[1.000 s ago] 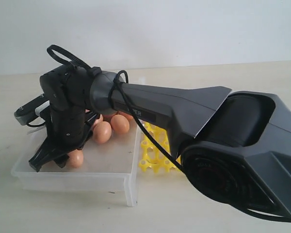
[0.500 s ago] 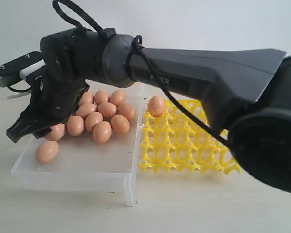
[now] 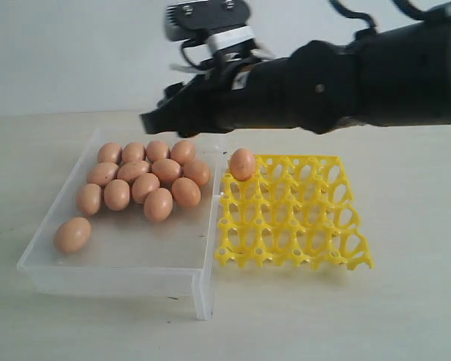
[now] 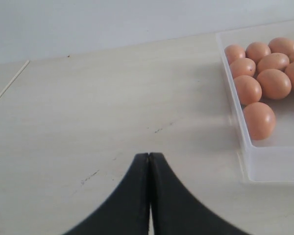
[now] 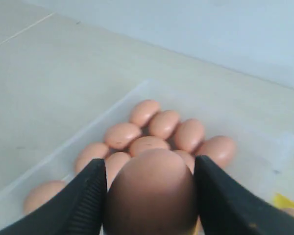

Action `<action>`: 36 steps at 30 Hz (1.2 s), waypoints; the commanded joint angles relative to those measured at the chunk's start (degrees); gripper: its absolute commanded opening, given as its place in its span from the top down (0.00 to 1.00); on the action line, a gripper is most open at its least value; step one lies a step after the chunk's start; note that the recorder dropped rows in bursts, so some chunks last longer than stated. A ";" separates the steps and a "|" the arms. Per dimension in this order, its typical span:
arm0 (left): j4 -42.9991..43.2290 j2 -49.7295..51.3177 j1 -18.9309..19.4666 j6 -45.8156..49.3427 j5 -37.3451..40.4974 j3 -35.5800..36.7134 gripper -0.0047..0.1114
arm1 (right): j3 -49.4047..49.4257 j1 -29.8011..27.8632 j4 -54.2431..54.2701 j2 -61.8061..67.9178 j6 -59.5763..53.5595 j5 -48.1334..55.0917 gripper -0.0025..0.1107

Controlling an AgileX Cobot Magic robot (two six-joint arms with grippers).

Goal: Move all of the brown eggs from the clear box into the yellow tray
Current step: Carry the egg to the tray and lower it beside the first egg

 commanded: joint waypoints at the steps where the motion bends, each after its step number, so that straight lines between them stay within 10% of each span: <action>1: -0.14 0.04 -0.34 -0.28 -0.52 -0.23 0.96 | 4.67 -7.96 -0.44 -1.93 -0.74 -2.67 0.98; 11: -0.14 0.04 -0.34 -0.41 -0.52 -0.23 0.96 | 5.71 -19.46 -2.98 4.84 0.39 -6.82 0.98; 36: -0.14 0.04 -0.34 -0.28 -0.52 -0.23 0.96 | 2.15 -18.24 -13.05 13.01 15.27 -9.10 0.98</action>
